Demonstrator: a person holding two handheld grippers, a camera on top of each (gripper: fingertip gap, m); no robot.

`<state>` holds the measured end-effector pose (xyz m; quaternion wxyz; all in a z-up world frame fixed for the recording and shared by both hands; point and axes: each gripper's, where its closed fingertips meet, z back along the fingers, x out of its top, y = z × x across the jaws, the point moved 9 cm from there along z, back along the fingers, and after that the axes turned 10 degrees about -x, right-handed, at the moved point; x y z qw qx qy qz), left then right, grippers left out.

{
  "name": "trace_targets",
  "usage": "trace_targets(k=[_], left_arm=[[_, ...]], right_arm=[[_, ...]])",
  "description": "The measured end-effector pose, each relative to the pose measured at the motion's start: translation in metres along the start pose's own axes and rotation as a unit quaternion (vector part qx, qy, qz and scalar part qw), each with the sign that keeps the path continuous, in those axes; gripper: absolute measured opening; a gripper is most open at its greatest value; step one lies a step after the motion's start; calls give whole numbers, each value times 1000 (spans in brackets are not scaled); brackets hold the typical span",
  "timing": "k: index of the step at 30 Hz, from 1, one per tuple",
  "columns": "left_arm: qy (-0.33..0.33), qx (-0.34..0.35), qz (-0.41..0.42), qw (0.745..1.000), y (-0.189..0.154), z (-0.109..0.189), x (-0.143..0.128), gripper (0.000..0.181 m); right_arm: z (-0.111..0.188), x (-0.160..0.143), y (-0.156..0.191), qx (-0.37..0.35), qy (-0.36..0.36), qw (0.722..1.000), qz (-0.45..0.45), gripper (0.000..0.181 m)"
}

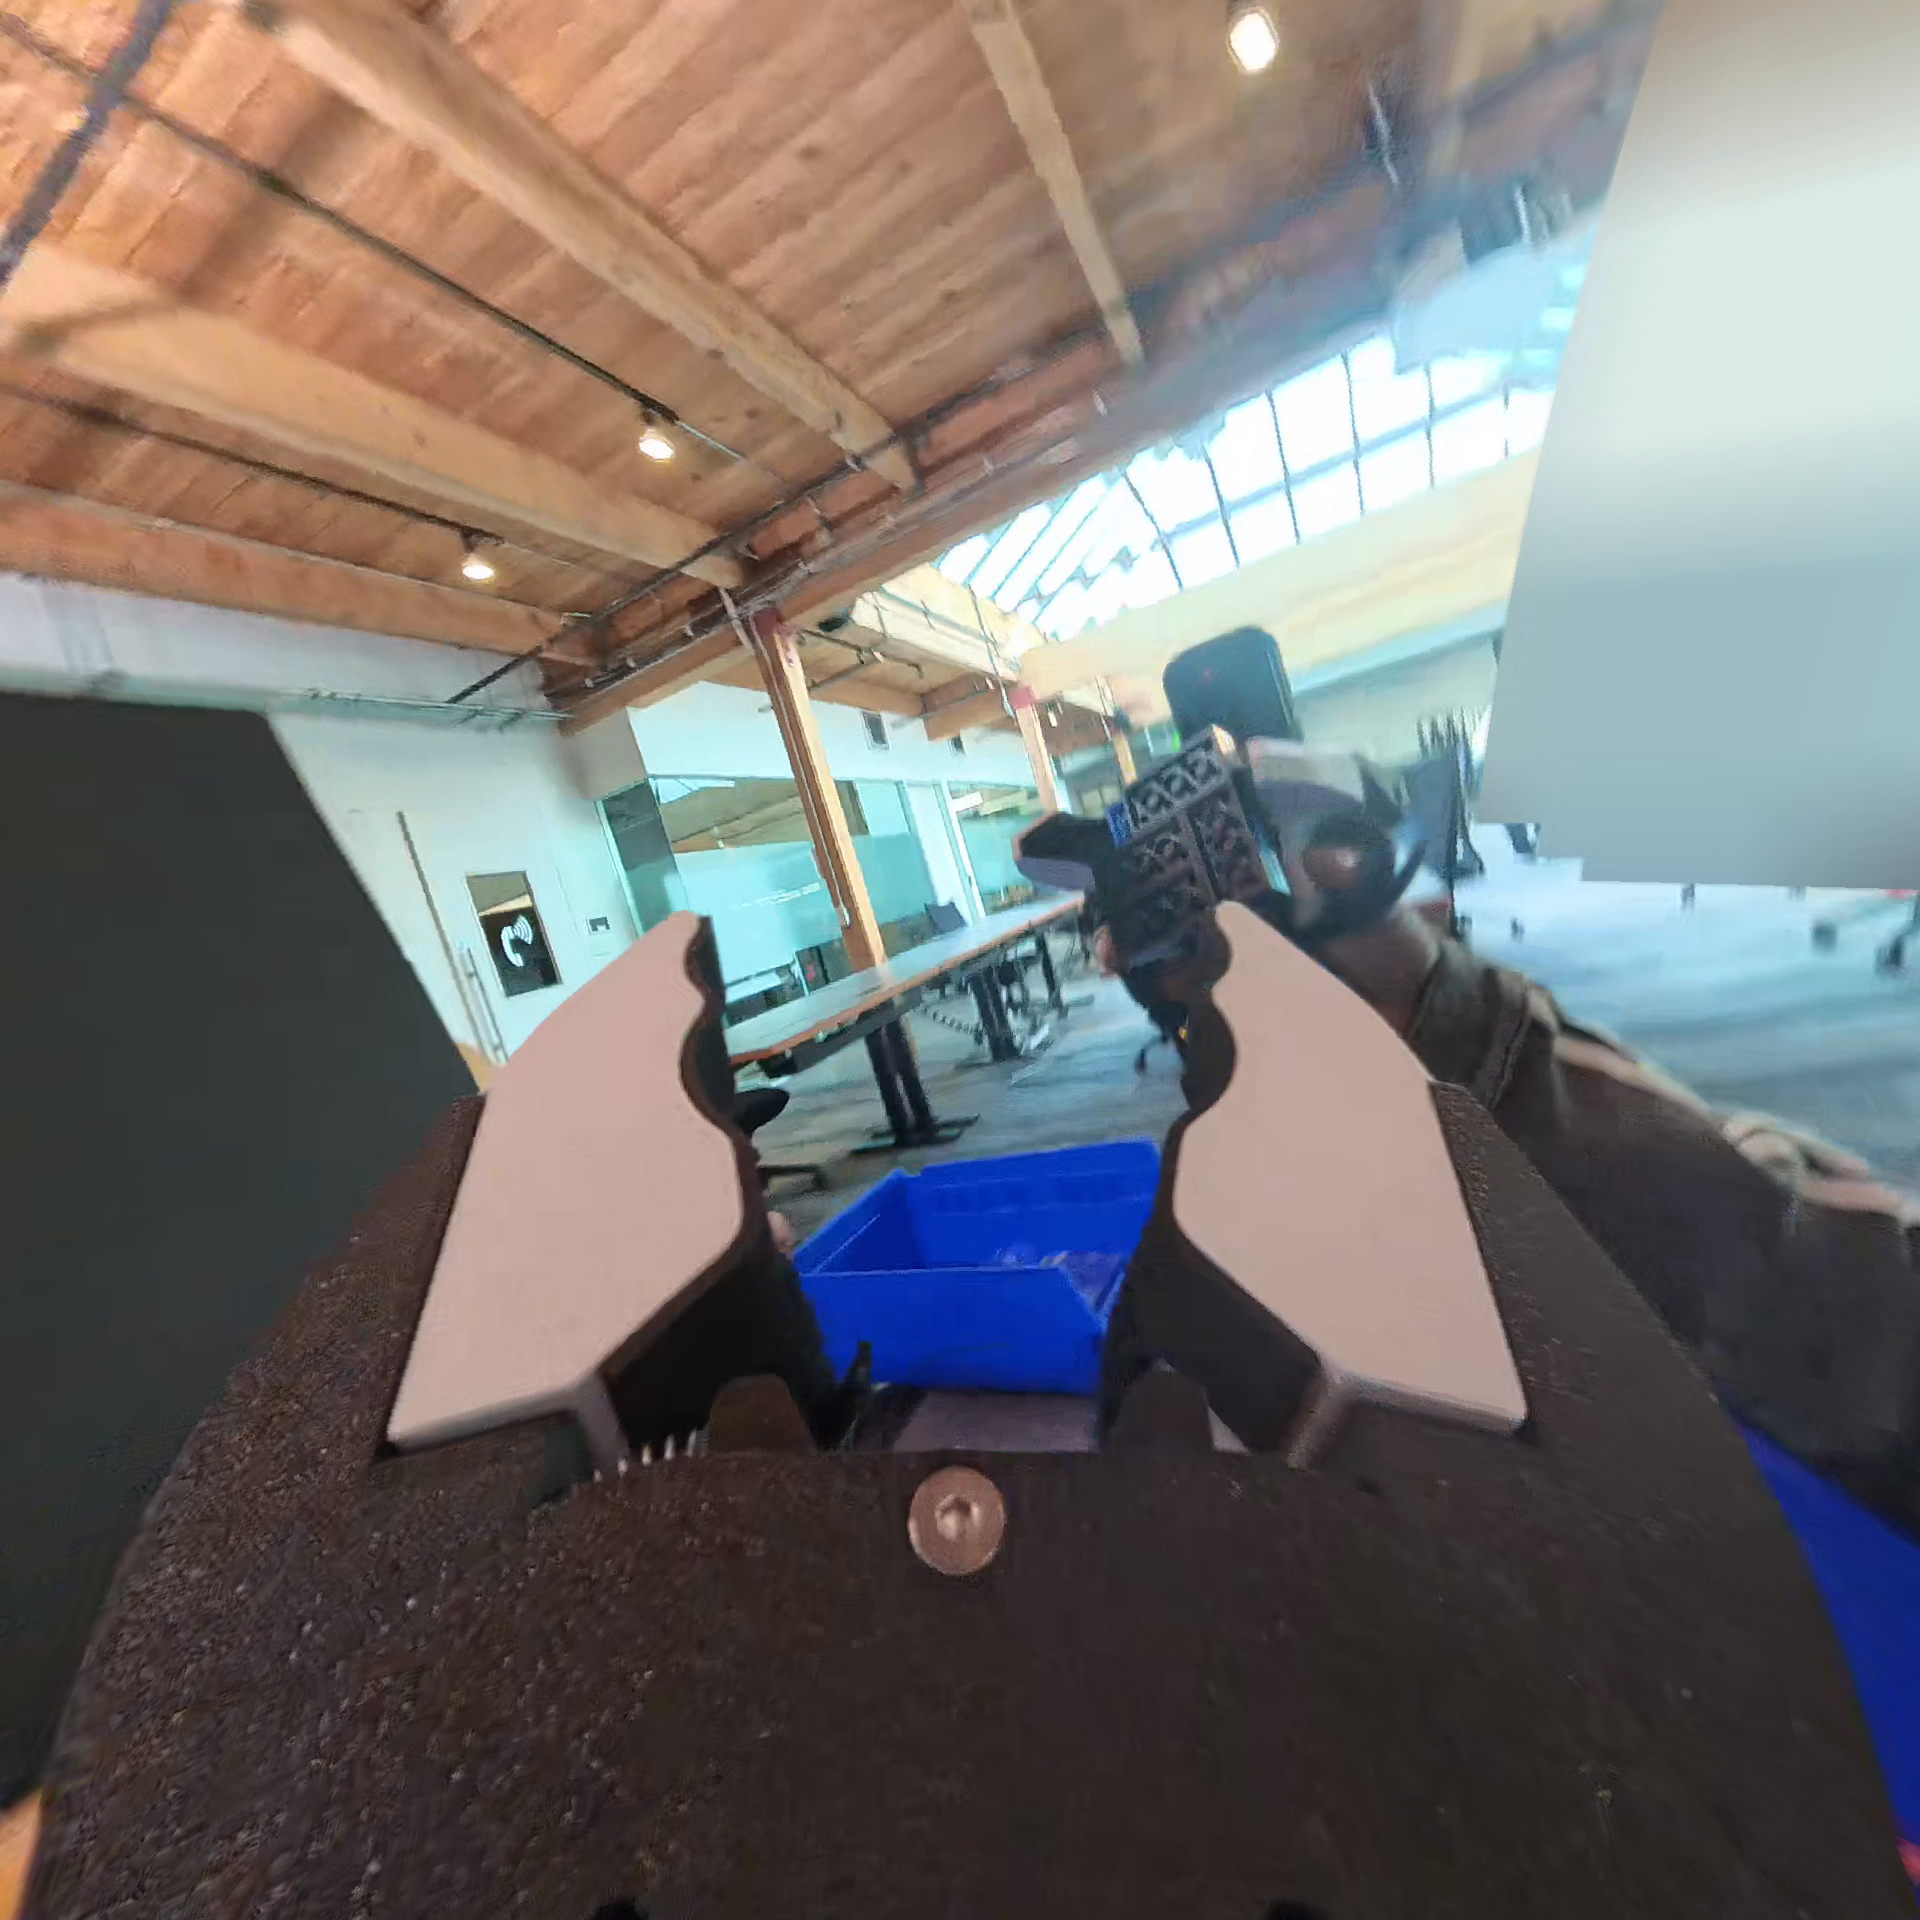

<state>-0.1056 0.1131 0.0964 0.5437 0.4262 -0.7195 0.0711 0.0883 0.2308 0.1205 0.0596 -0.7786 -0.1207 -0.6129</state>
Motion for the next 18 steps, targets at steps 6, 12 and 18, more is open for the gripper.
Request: trace_targets(k=[6,12,18], left_arm=[[28,-73,-103,992,-19,-34,13,66],[14,-32,-197,980,-47,-49,-6,56],[27,-2,-202,979,-57,-61,-22,51]], right_arm=[[27,8,-2,-84,-108,991,-11,59],[15,-3,-2,-85,-124,988,-37,59],[-7,-16,5,-58,-95,992,-54,59]])
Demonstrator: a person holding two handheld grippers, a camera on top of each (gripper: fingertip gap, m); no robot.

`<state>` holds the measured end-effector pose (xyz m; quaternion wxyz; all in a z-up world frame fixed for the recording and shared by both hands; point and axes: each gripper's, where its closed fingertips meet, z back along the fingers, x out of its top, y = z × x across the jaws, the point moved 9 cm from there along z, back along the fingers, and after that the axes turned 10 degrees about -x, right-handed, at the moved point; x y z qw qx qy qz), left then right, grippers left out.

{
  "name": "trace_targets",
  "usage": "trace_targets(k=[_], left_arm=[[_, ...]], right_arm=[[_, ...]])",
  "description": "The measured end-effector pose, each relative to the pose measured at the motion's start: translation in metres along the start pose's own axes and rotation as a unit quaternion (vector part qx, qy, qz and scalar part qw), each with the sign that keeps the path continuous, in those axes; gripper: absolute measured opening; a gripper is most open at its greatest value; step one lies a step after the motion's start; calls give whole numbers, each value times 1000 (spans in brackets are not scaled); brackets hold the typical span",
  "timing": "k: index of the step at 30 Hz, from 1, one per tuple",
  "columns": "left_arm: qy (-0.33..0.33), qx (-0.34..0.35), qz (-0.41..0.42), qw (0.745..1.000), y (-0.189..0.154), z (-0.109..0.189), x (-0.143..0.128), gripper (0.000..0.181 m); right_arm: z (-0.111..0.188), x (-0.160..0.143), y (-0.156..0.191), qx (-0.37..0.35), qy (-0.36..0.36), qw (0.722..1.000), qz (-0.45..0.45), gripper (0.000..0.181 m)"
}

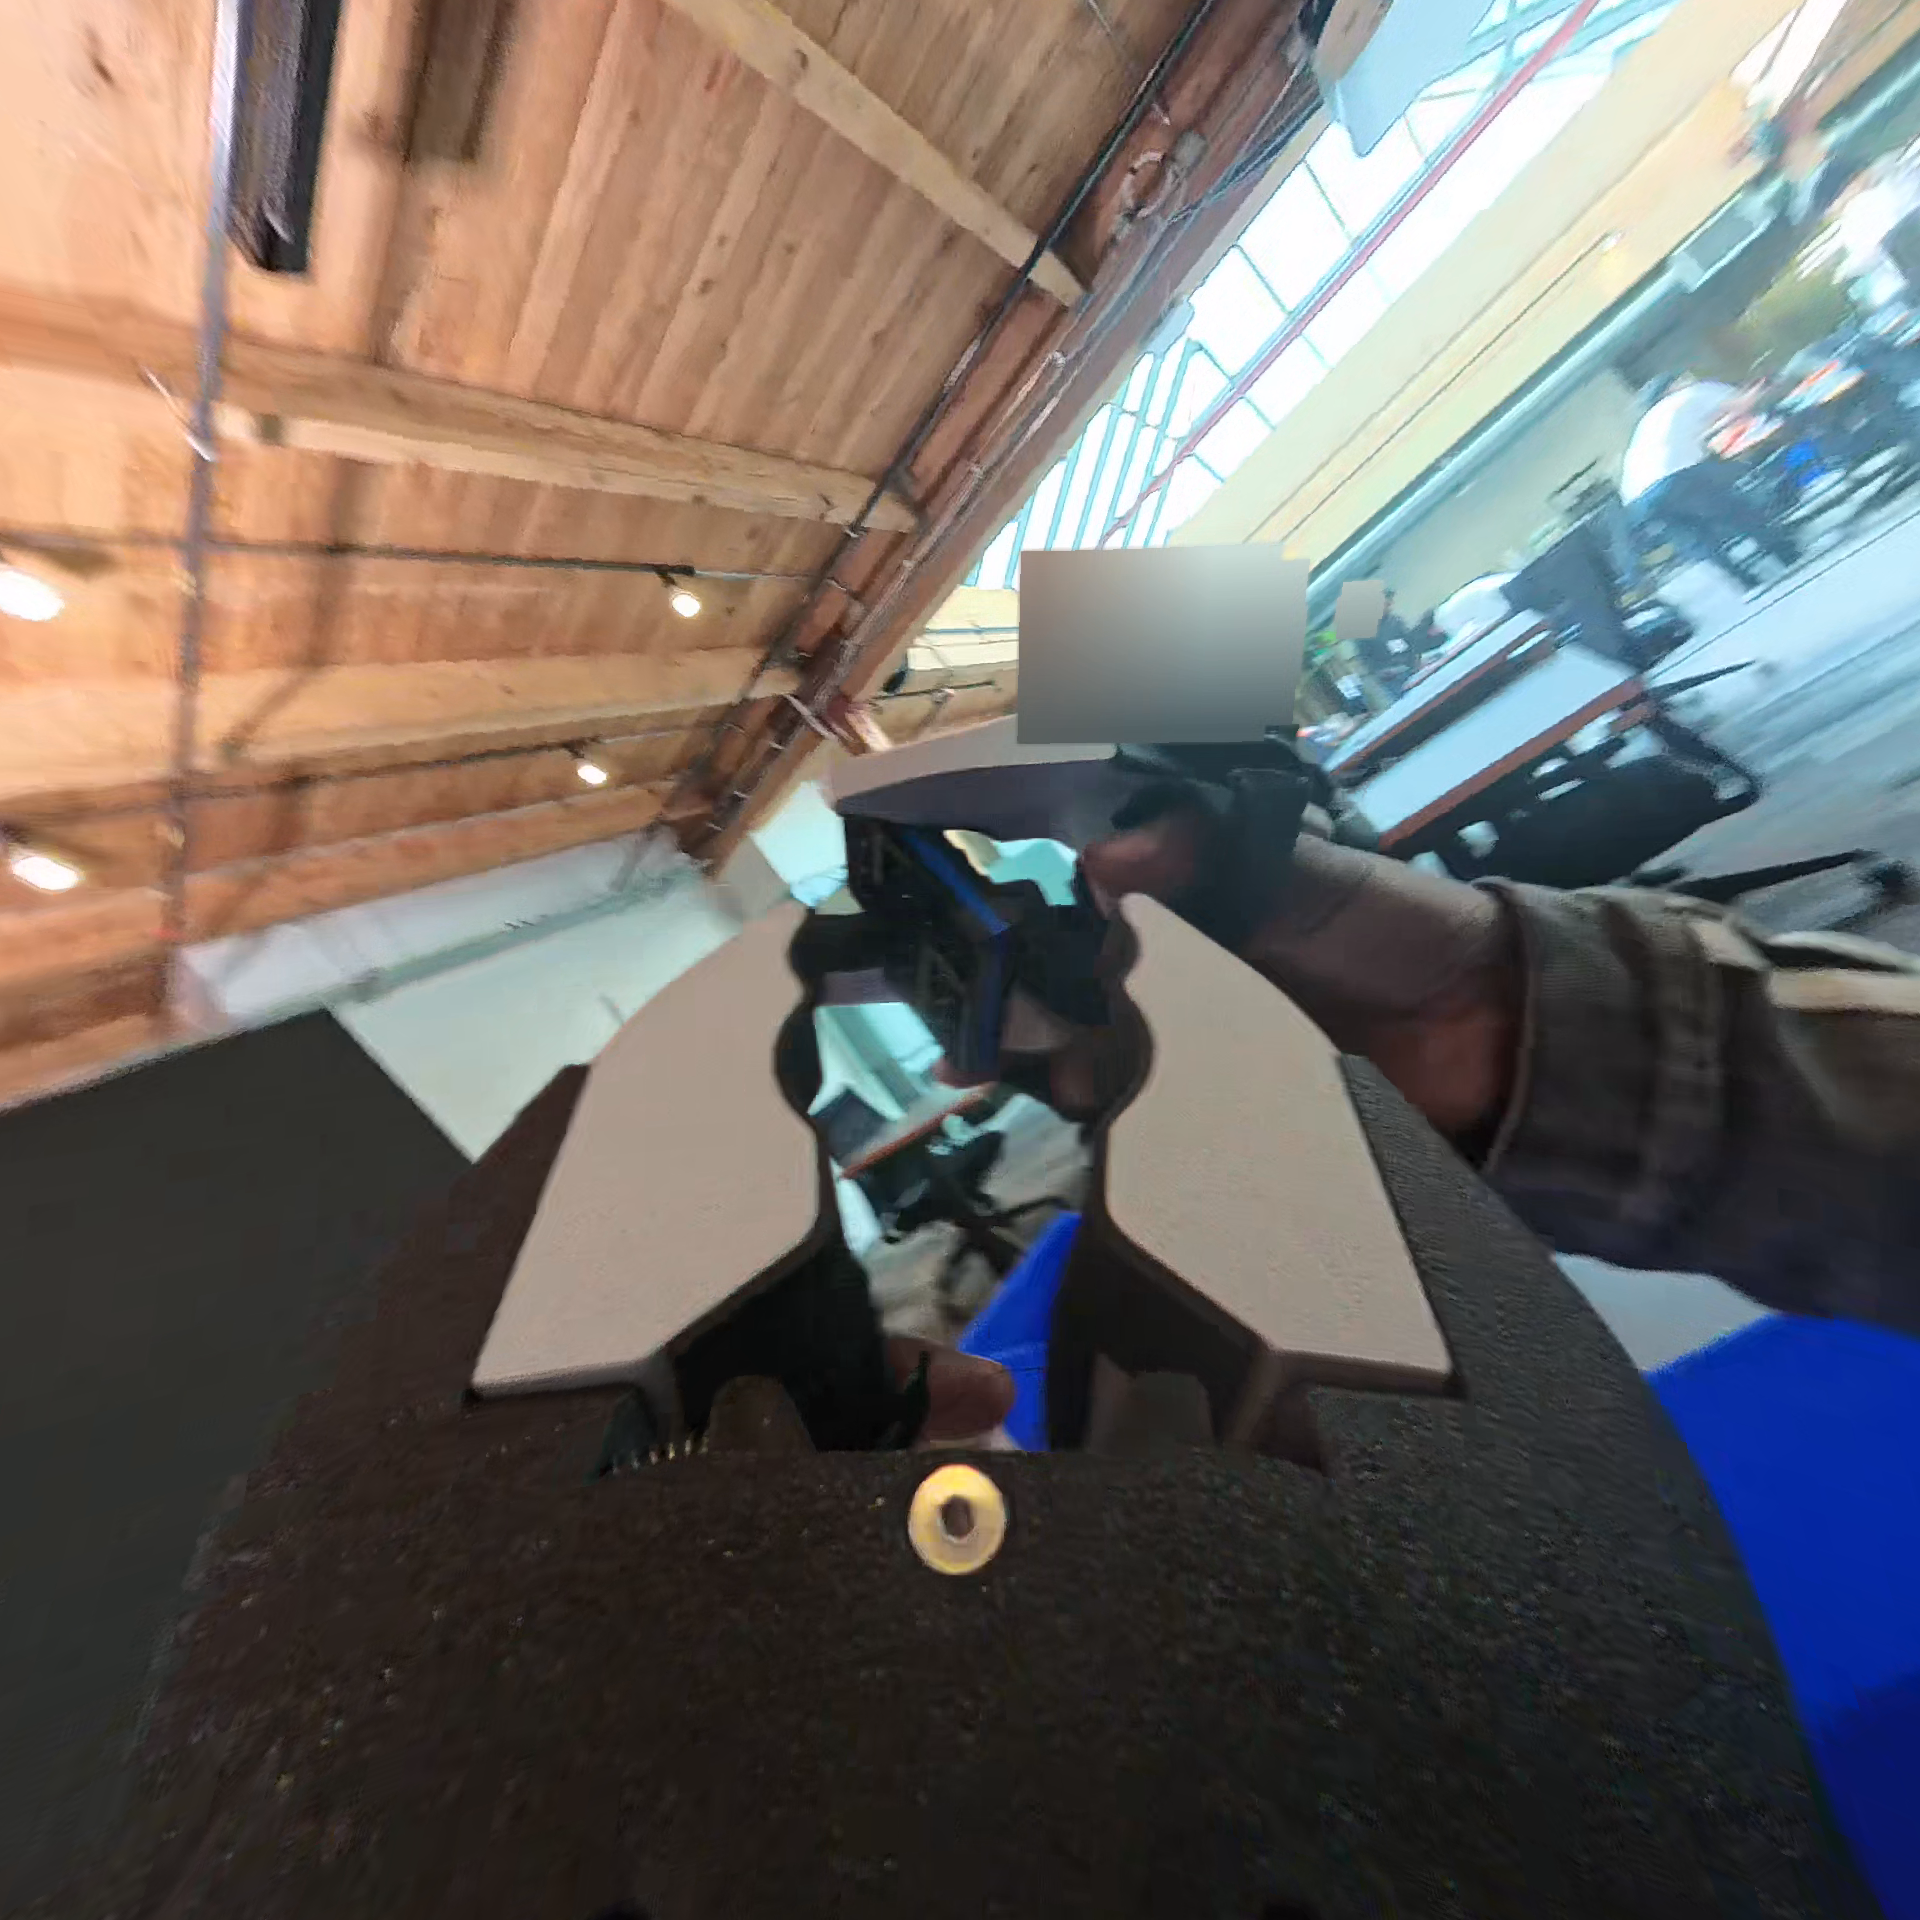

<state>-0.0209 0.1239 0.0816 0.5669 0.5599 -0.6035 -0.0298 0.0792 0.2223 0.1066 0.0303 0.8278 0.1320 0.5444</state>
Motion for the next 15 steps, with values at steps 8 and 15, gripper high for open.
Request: trace_targets(k=[8,15], left_arm=[[-40,-73,37,996,22,23,1,12],[-51,-210,59,975,39,55,-3,12]], right_arm=[[-7,-7,13,37,47,993,102,57],[10,-13,40,46,43,860,507,39]])
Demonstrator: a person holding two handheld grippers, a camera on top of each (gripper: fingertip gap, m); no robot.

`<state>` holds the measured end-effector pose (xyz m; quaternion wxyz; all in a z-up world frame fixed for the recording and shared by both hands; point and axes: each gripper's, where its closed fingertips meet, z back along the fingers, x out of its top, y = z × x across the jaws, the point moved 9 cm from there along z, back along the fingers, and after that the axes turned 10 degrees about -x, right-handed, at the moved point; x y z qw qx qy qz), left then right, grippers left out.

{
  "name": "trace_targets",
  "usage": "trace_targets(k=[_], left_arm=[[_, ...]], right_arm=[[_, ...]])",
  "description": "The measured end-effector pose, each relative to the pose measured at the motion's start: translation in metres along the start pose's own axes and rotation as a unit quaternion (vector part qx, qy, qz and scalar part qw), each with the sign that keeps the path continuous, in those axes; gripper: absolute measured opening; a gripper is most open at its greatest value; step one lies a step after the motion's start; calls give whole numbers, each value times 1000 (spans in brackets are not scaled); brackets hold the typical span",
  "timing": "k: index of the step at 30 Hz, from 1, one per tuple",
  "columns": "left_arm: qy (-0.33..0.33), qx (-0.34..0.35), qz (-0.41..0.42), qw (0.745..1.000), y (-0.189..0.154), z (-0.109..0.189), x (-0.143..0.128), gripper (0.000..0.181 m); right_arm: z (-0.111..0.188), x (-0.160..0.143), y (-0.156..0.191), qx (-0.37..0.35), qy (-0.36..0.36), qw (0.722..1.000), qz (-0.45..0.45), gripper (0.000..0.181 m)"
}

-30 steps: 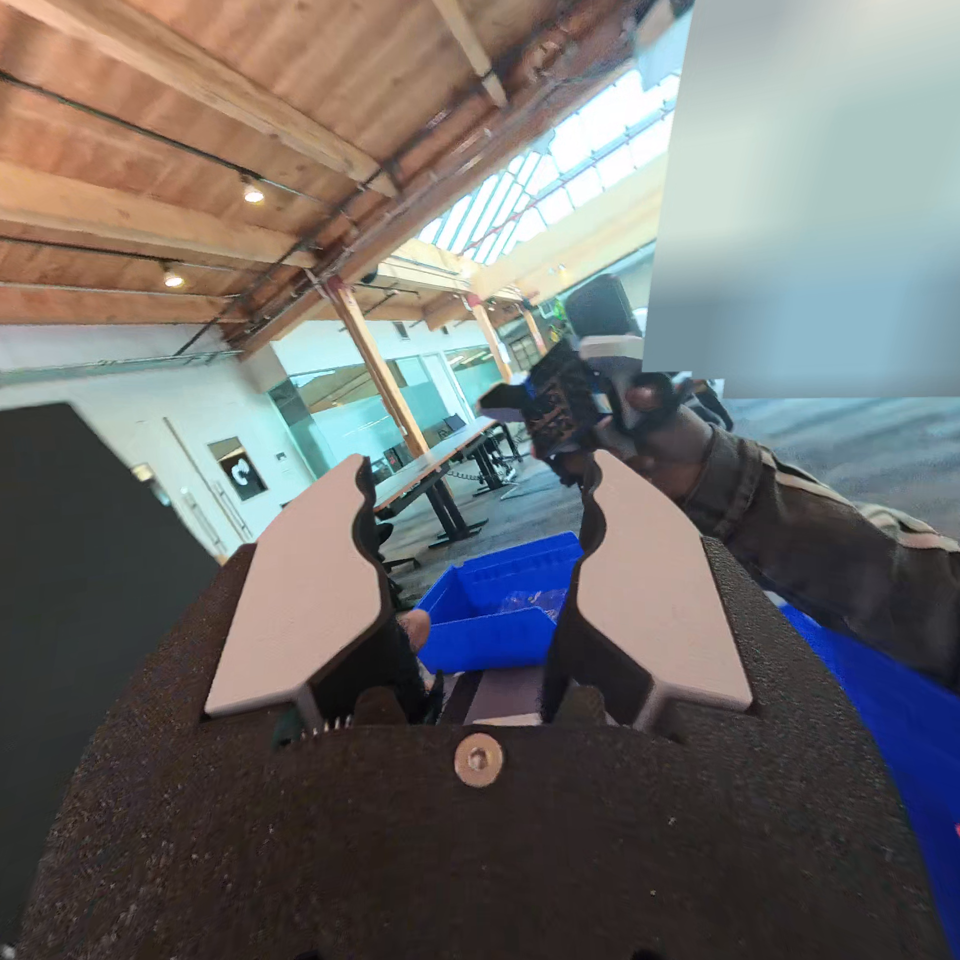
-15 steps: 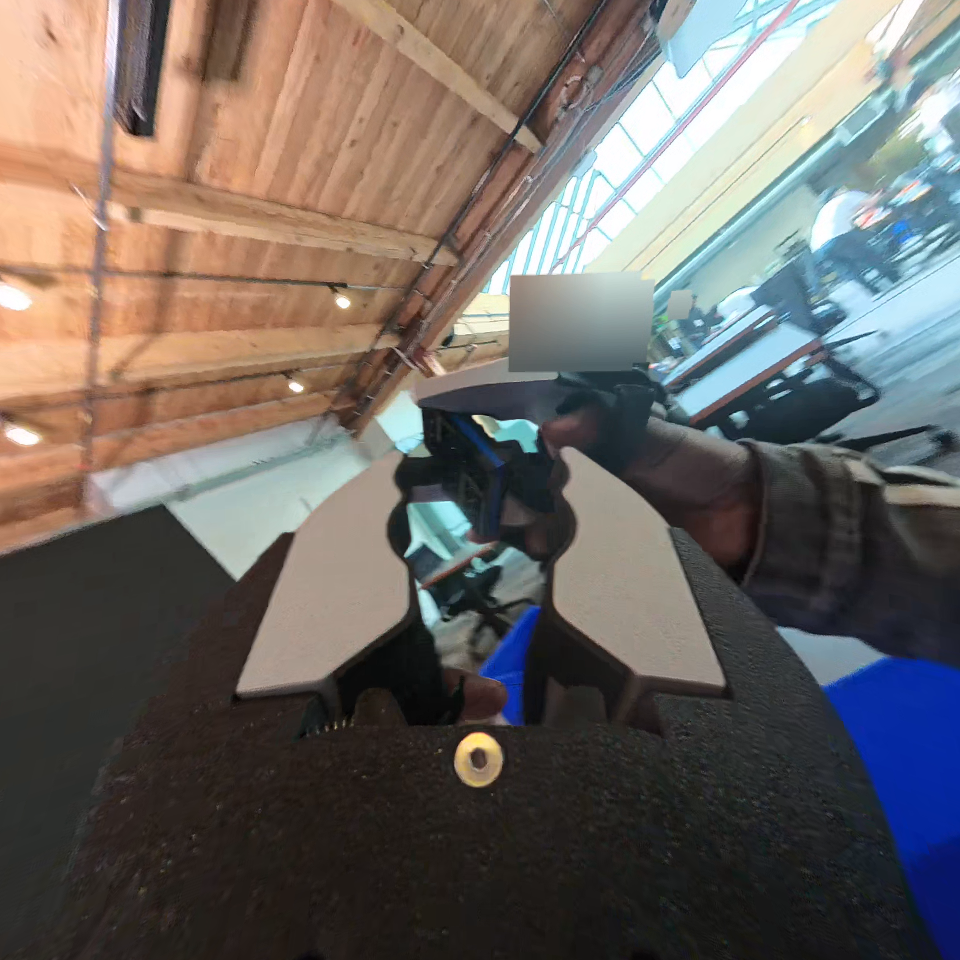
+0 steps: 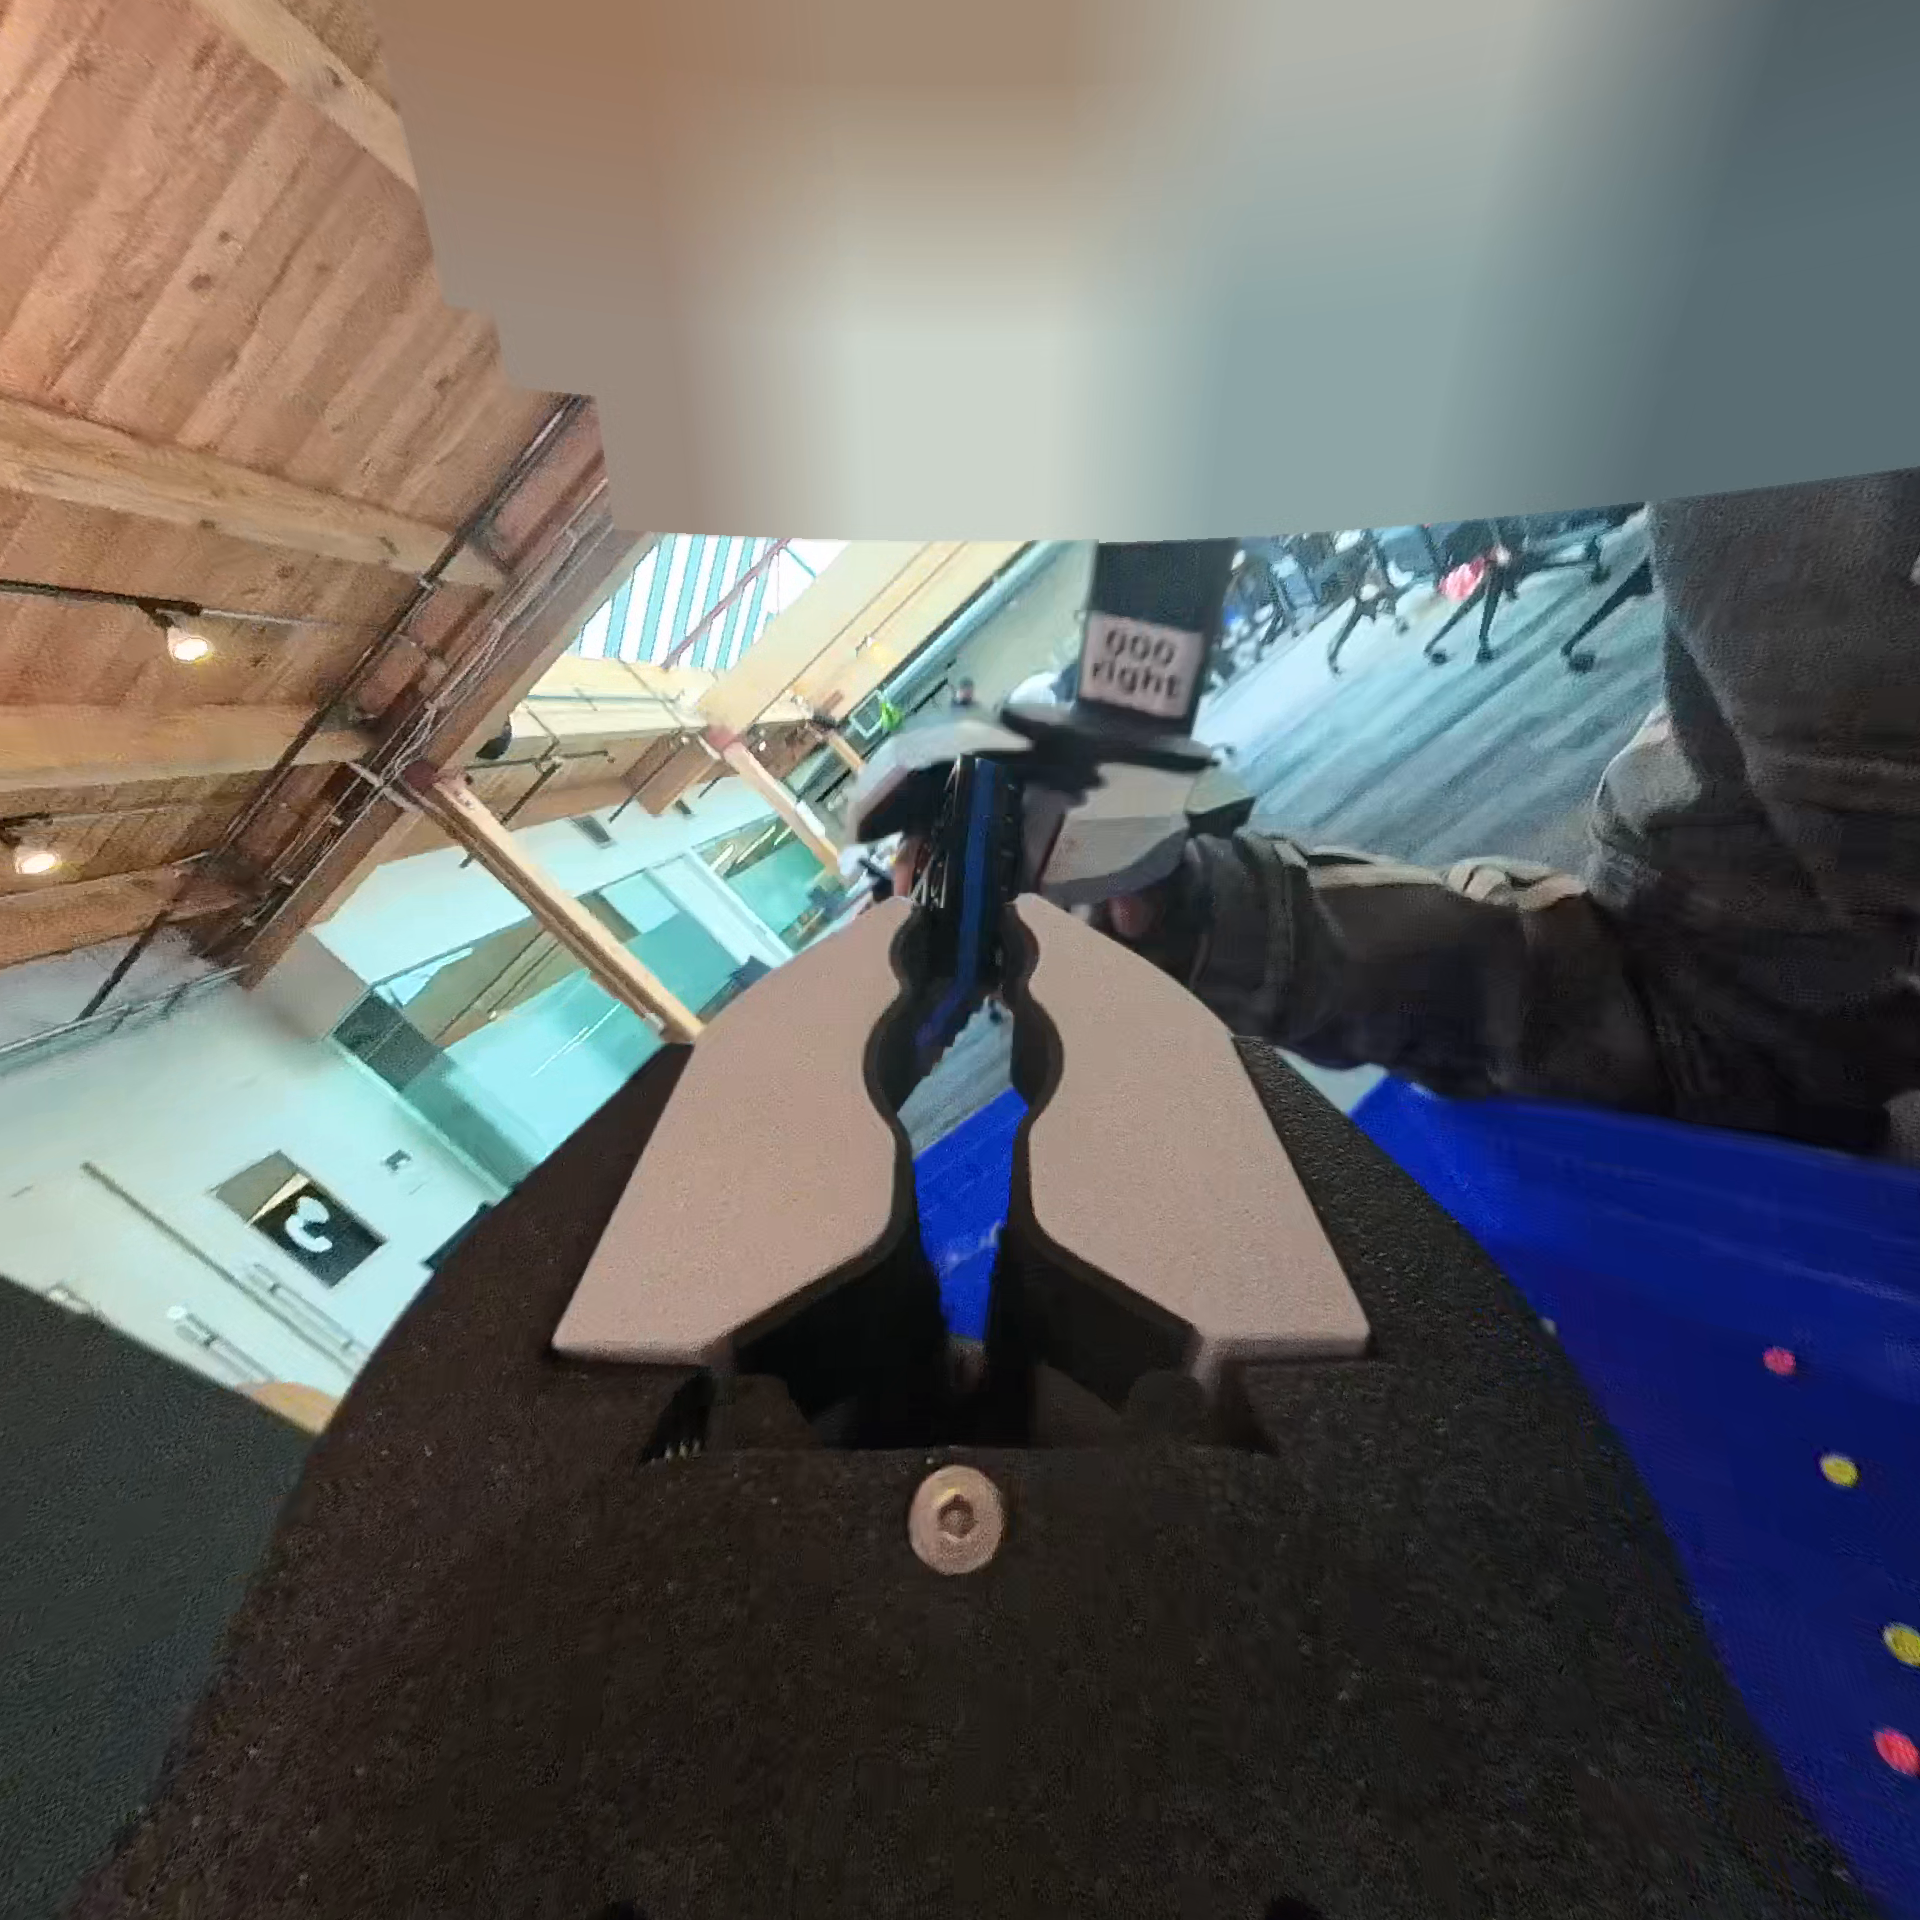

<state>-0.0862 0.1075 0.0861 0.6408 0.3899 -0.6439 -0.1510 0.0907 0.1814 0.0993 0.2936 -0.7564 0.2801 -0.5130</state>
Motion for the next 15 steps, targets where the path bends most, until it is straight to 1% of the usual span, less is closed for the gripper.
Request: trace_targets(k=[1,2,3,5,6,7,8,9,10,11,12,13,14,15], left_arm=[[25,-11,-8,1000,-2,1,0,12],[38,-30,-16,999,-5,1,1,12],[39,-40,-30,998,-8,1,4,12],[57,-41,-63,996,-11,2,8,12],[57,-40,-61,996,-12,4,12,14],[42,-20,-47,998,-9,6,16,18],[18,15,-22,999,-4,7,20,26],[-14,43,15,999,1,8,23,44],[-50,48,68,995,5,8,23,56],[-85,37,133,987,9,8,22,64],[-116,11,205,972,12,6,19,72],[-139,-44,265,953,11,3,15,69],[-148,-98,312,933,10,-1,11,66],[-152,-118,342,920,10,-5,7,63]], right_arm=[[1,3,7,-4,3,997,75,35],[0,5,14,-3,14,990,138,24],[-2,5,18,-7,35,983,181,22],[-6,7,25,-10,53,973,223,18],[-6,9,27,-13,38,969,243,16],[-5,12,29,-30,15,965,261,15],[-5,16,29,-63,-6,958,281,14],[-3,18,29,-91,-17,946,310,14],[-2,19,32,-105,-22,932,346,14],[-2,20,35,-116,-23,917,381,13],[-3,21,37,-125,-20,906,404,13],[-4,21,39,-129,-20,900,416,13],[-6,21,41,-122,-24,901,417,13],[-7,21,42,-115,-27,902,414,13]])
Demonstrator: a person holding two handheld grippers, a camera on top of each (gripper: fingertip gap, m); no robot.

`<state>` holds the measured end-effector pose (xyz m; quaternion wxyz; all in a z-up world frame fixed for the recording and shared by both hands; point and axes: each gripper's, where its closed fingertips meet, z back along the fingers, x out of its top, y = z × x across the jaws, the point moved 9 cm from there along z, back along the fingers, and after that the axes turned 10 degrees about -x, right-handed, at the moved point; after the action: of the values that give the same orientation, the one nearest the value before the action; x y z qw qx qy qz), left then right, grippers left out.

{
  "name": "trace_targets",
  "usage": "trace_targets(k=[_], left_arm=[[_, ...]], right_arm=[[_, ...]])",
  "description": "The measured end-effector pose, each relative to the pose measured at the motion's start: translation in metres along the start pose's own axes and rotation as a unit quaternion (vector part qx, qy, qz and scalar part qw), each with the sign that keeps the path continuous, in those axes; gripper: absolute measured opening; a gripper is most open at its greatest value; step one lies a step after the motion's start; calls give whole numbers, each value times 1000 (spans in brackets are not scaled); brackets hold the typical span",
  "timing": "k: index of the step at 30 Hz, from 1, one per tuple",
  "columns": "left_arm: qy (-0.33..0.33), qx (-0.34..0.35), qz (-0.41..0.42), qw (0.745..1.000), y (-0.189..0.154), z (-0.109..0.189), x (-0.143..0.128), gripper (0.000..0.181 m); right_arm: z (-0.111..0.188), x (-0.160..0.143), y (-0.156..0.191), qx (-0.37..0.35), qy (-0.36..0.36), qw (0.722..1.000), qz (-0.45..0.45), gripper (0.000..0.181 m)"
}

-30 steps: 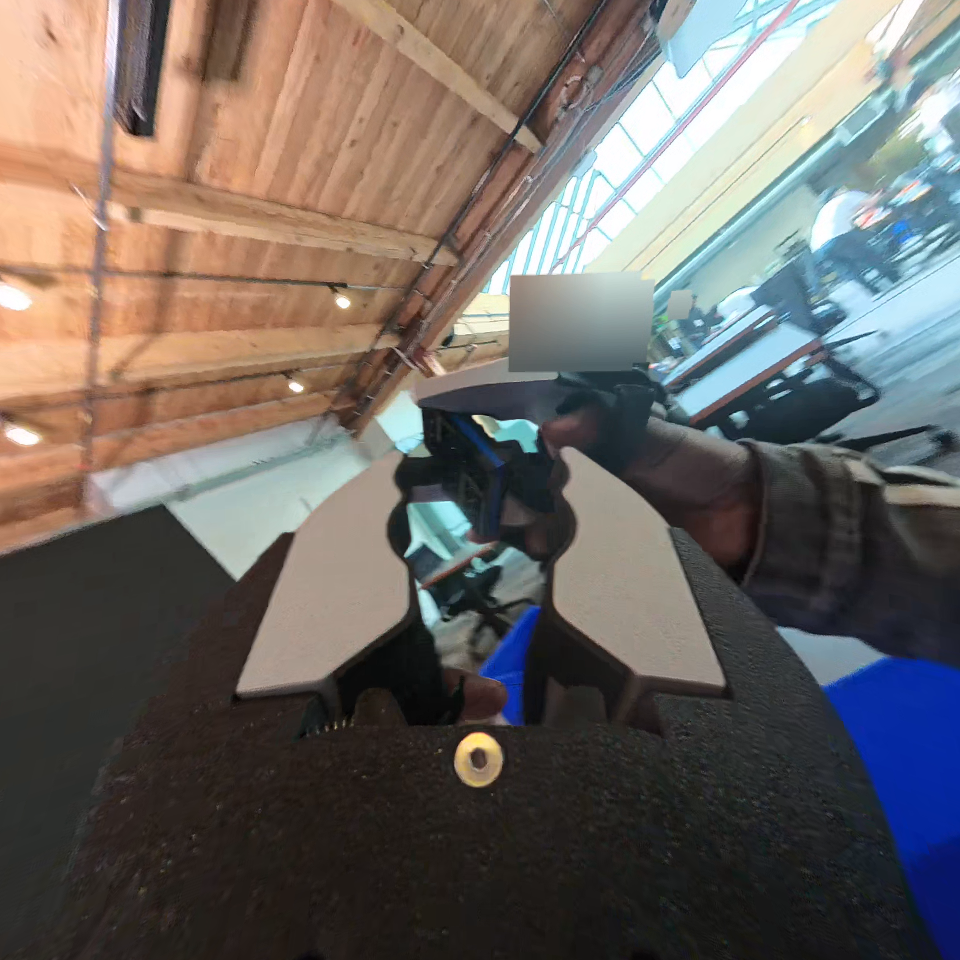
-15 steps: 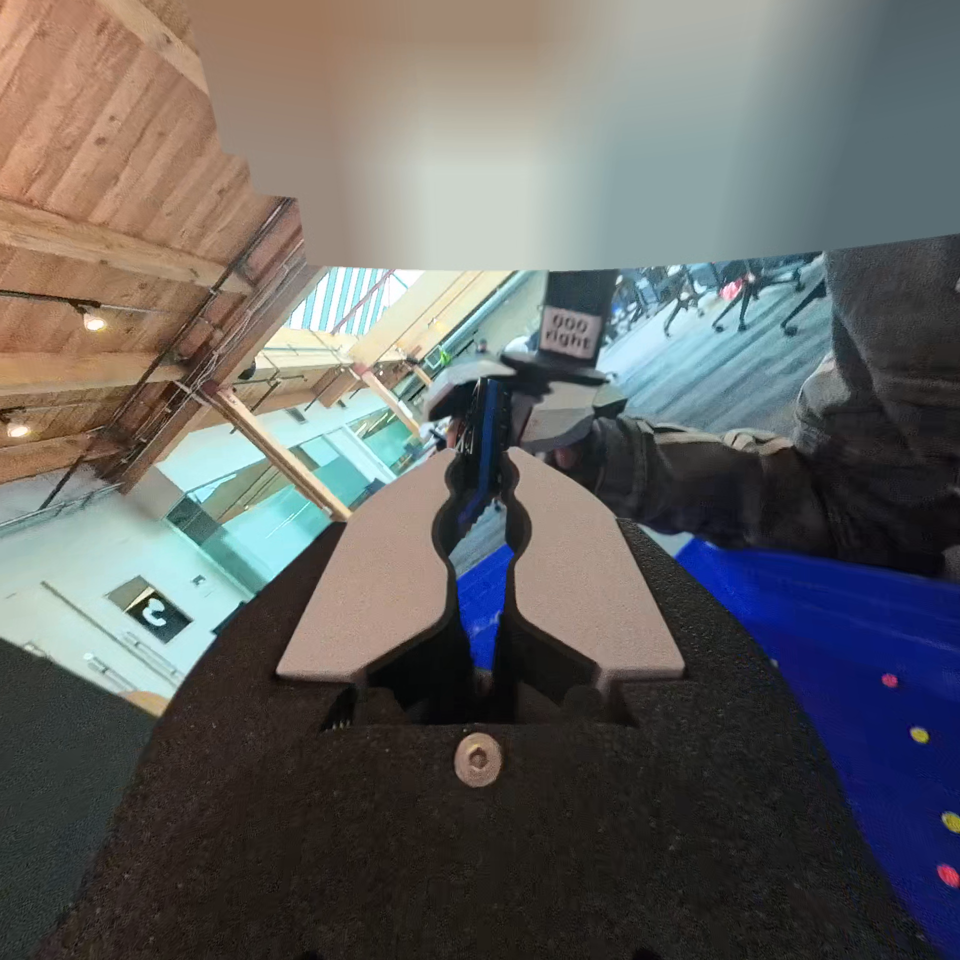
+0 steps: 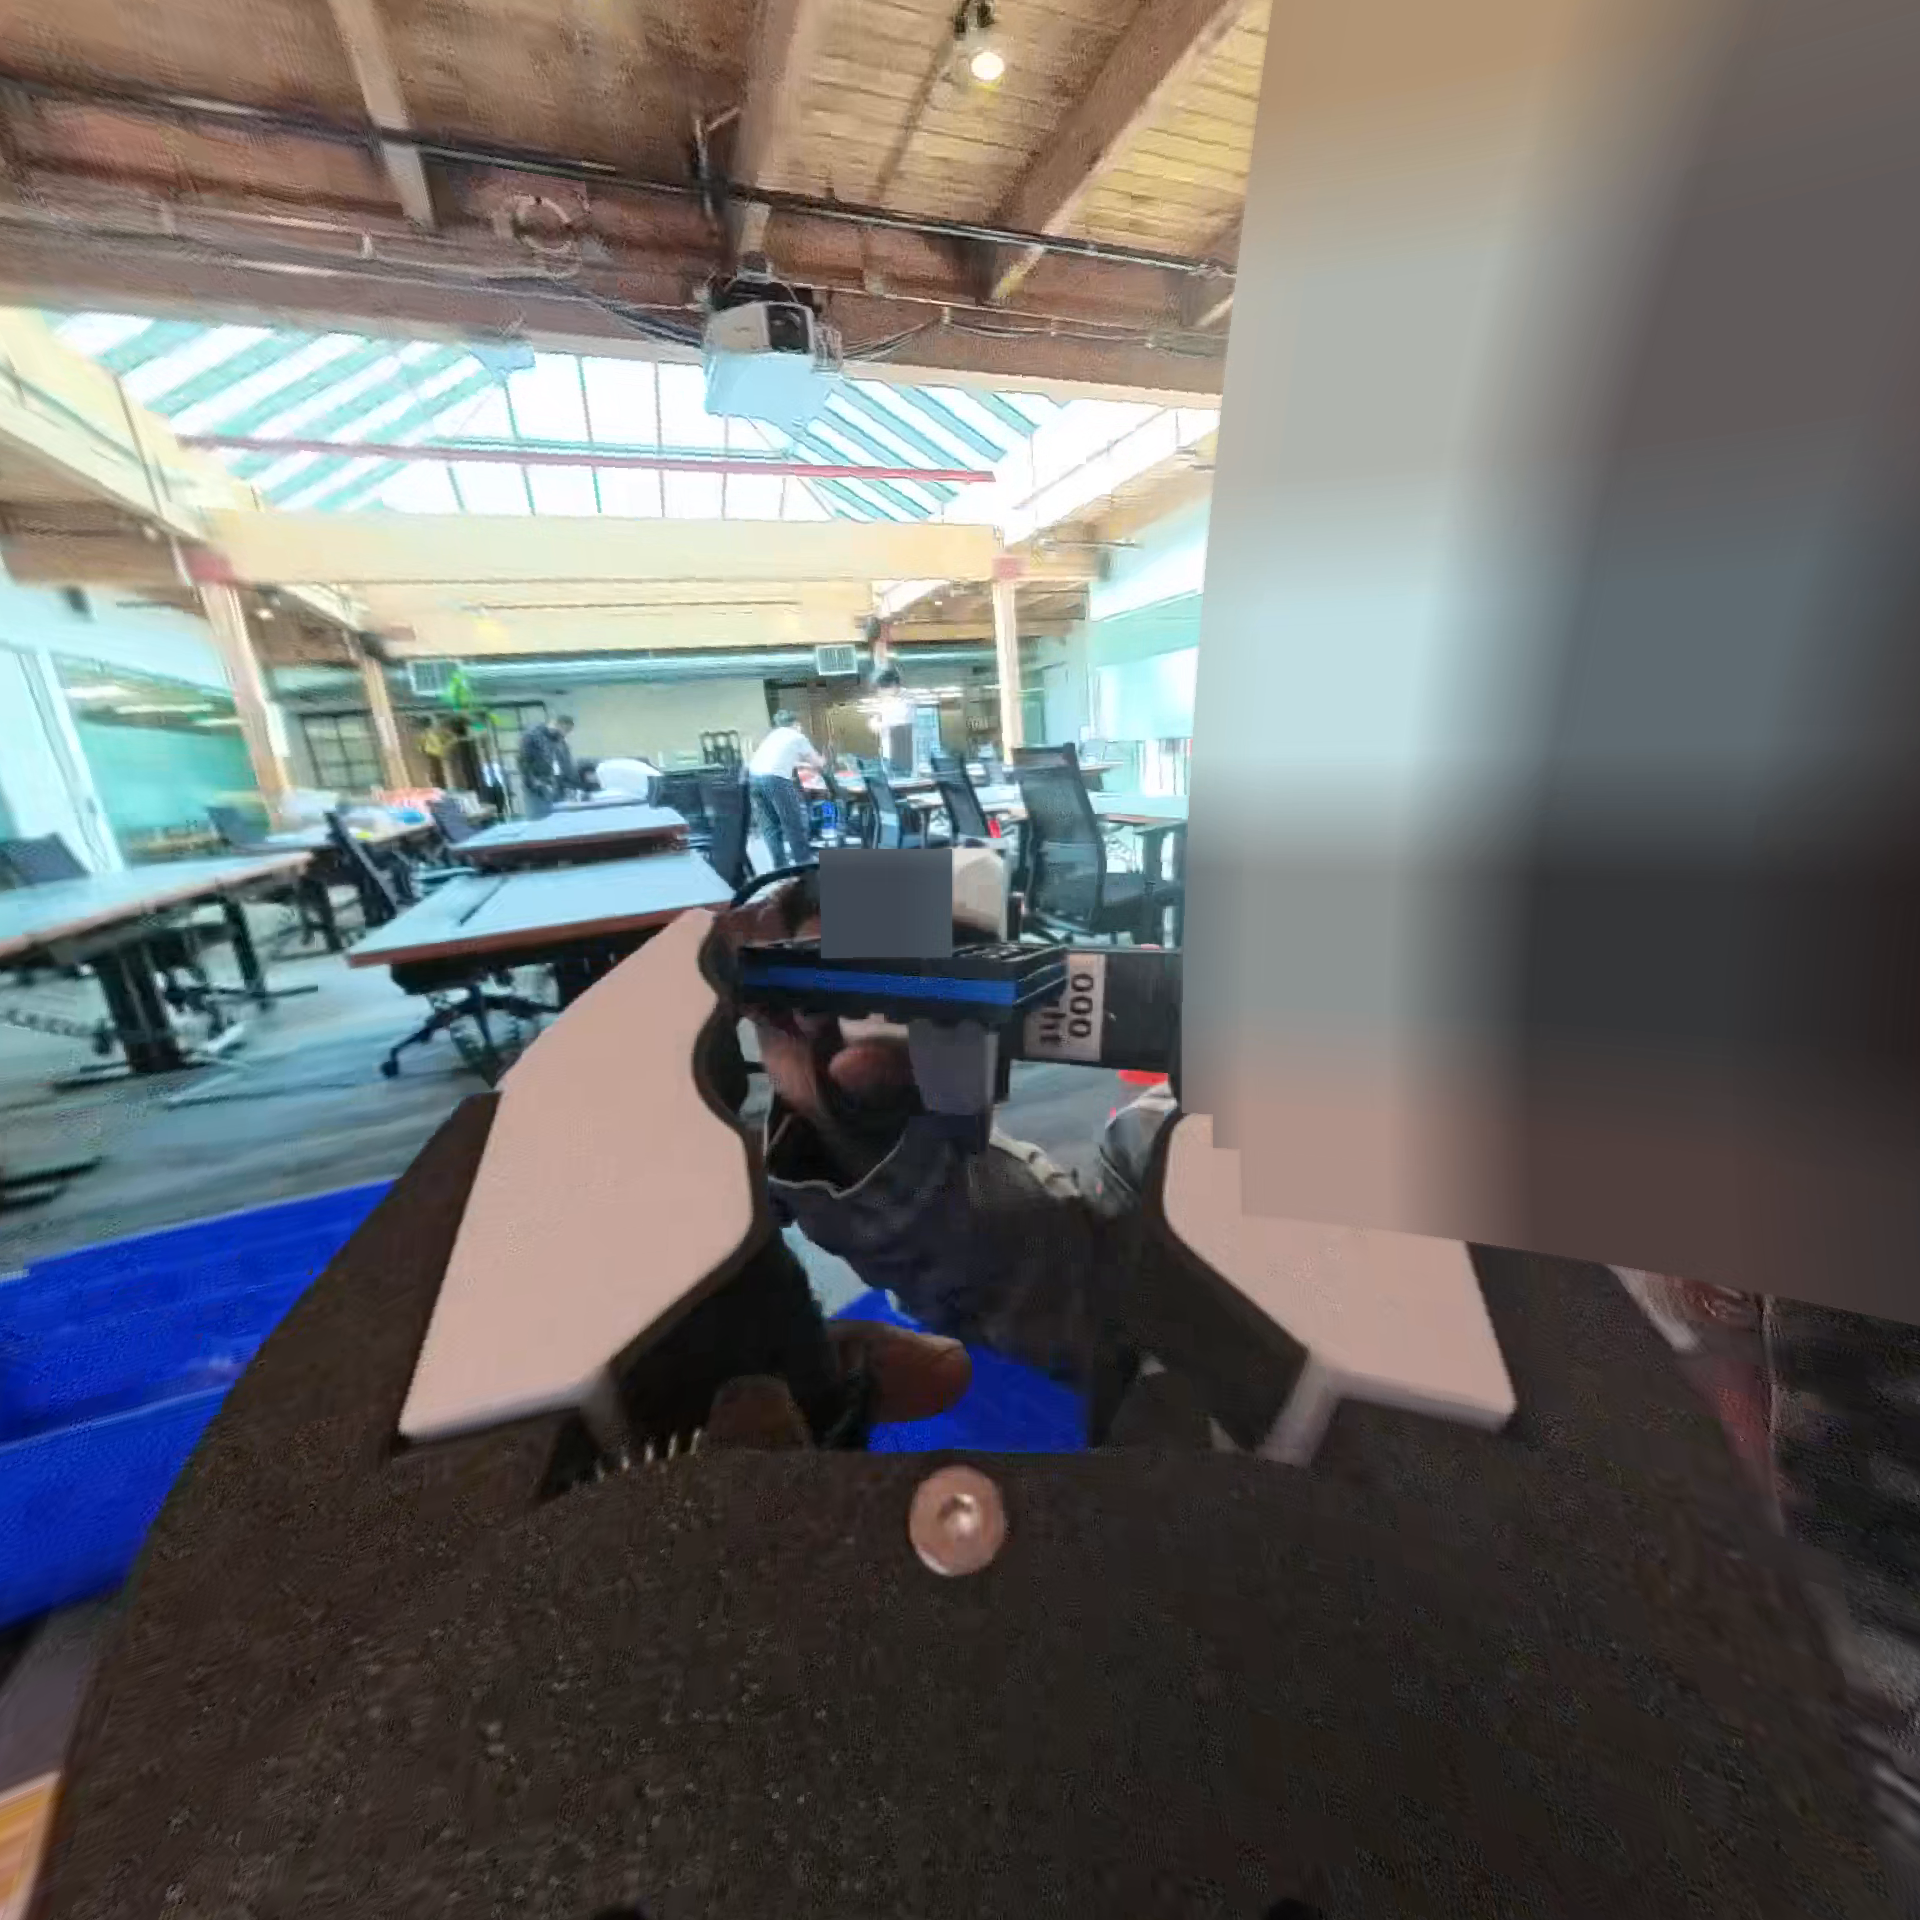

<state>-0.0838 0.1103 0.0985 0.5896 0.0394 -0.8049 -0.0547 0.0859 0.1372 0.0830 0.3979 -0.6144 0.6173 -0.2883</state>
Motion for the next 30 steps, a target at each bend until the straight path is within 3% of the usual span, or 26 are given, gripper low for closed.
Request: trace_targets(k=[3,7,10,12,14,15,16,18,19,20,21,23,26,28,30], left_arm=[[-11,44,41,998,12,-1,-6,53],[-10,99,66,993,19,3,-8,33],[-38,130,42,990,22,6,-7,21],[-55,149,-49,986,18,9,-3,17],[-87,167,-163,969,9,12,3,11],[-99,177,-218,955,4,14,5,11],[-105,192,-254,942,0,16,7,11],[-113,163,-261,945,-4,15,8,11],[-128,137,-249,950,-4,14,7,11],[-140,131,-233,954,-3,12,6,11],[-137,124,-220,958,0,10,3,11],[-110,112,-205,966,5,5,-5,11],[-83,104,-183,974,10,4,-9,13],[-37,146,-195,969,13,11,-8,20],[36,182,-276,943,9,13,-9,37]], right_arm=[[0,0,2,-20,23,997,65,13],[-2,-2,12,-15,81,966,244,13],[-7,-4,19,-11,96,957,273,13],[-11,-9,15,0,105,987,119,21],[-16,-19,3,13,119,985,-127,39],[-17,-25,-2,35,109,959,-258,39],[-18,-31,-8,56,96,910,-400,39],[-22,-45,-15,75,72,741,-663,43],[-23,-49,-13,98,46,665,-739,39],[-25,-52,-9,114,22,616,-779,35],[-26,-55,-4,119,7,596,-794,30],[-27,-55,4,117,-10,615,-780,22],[-22,-53,0,100,-18,684,-722,9],[-18,-54,-3,86,23,754,-650,9],[-14,-46,-7,54,26,850,-524,9]])
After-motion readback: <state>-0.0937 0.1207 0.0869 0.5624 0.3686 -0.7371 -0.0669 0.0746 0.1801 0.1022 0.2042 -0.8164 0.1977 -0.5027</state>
